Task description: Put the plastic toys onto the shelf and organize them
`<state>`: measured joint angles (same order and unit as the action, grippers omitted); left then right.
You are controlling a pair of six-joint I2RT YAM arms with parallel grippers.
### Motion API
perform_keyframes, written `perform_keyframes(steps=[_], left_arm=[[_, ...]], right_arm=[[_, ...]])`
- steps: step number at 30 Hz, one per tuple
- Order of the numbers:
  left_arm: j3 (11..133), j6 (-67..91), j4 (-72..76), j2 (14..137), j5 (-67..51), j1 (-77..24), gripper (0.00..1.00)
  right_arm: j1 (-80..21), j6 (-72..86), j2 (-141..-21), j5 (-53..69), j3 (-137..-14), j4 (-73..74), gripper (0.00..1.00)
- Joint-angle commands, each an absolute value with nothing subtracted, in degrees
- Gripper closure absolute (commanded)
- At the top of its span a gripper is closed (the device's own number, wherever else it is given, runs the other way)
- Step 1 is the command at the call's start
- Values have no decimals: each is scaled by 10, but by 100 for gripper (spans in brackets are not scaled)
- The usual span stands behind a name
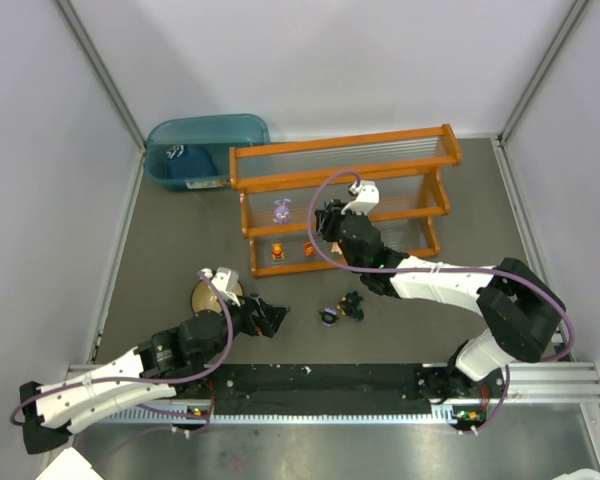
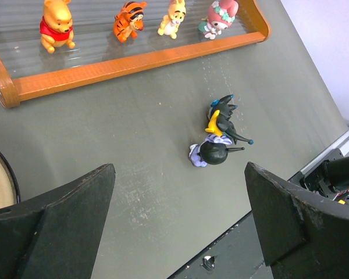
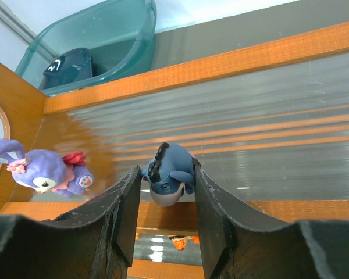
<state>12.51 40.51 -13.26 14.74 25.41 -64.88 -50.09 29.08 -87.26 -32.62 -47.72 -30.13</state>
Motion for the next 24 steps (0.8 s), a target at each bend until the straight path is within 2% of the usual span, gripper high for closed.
perform_keyframes(steps=[1,11,16,18,19,23,24], left_arm=[[121,402,-104,142,259,-650,1],[120,400,-105,140,259,-650,1],[120,399,-105,136,259,-650,1],[120,399,-105,134,259,-650,1],[121,397,-106,134,259,-650,1],[121,396,-105,134,261,-650,1],[122,396,-106,134,261,-650,1]], right_arm=[[-493,293,-853,-318,-469,-289,60],[-493,285,-852,-312,-470,-292,55],[-493,280,-853,-309,-473,-292,57],[-493,277,-852,-307,-473,-291,55],[-493,276,-852,-302,-471,-292,54],[-493,265,-848,-295,-462,-313,36],[-493,264,-847,-294,-463,-312,35]])
